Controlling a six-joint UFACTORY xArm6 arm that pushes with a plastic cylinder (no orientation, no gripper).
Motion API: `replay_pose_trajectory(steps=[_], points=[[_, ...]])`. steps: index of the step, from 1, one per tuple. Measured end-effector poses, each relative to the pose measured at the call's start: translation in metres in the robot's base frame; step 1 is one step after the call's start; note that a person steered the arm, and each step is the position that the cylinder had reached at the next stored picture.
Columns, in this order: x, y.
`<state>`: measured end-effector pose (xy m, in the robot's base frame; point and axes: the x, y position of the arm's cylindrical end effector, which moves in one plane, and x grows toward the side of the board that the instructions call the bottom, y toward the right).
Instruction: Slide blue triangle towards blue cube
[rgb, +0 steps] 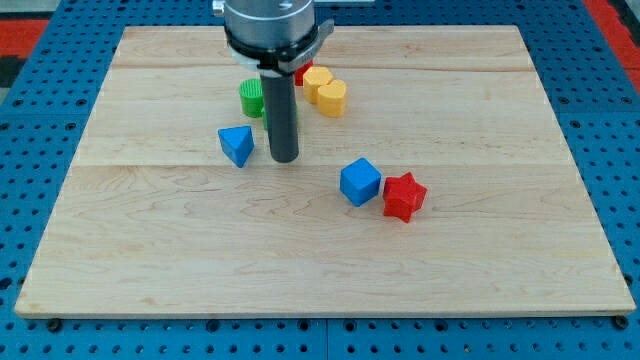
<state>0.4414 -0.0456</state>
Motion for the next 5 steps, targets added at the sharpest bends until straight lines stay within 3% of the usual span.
replay_pose_trajectory(steps=[2,3,5], points=[[0.039,0.034],[0.039,0.061],[0.039,0.058]])
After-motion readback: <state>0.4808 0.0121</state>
